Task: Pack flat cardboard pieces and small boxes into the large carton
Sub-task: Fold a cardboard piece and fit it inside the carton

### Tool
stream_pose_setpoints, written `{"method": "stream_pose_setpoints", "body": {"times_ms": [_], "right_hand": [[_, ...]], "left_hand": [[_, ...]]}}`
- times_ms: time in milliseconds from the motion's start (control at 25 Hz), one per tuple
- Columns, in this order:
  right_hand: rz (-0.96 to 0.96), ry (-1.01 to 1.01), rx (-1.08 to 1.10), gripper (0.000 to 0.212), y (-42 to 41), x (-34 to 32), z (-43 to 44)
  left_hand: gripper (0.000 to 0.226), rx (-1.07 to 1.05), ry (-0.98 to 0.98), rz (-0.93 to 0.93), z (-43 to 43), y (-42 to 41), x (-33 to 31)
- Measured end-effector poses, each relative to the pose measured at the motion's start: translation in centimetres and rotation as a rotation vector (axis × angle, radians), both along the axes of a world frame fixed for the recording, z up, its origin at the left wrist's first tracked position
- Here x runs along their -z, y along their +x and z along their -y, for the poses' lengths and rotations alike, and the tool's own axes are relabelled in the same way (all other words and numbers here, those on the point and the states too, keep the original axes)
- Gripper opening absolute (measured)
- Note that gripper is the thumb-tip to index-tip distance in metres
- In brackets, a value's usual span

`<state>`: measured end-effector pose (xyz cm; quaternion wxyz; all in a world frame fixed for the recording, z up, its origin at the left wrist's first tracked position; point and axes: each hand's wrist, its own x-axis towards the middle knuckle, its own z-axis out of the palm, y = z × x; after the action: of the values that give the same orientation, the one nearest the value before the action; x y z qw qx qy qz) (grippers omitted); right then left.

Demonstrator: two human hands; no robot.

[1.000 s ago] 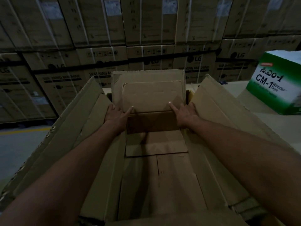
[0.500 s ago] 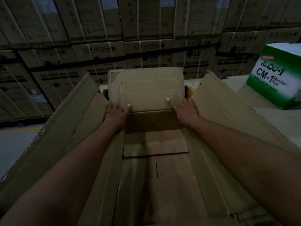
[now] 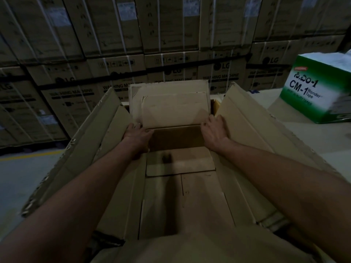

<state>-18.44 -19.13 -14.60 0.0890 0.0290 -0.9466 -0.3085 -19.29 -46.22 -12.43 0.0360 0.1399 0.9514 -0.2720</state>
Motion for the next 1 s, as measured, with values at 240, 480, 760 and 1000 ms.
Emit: {"method": "stream_pose_setpoints", "body": {"times_ms": [240,480,760,1000], "right_hand": [[-0.028,0.027,0.002,0.037,3.4,-2.4,0.5],[-0.154,-0.038,0.283,0.052,4.9,-6.3,-0.6],[-0.155,-0.307,0.211,0.042,6.2,-6.6,-1.1],[-0.179,-0.402,0.179,0.023,6.6,-7.5,-2.4]], "left_hand": [[0.073,-0.063,-0.029,0.051,0.1,2.6,-1.6],[0.05,-0.194,-0.162,-0.21,1.6,5.4,-4.5],[0.038,-0.271,0.117,-0.367,1.8,7.0,-6.0],[0.022,-0.299,0.186,-0.354,2.6,5.9,-6.5]]}}
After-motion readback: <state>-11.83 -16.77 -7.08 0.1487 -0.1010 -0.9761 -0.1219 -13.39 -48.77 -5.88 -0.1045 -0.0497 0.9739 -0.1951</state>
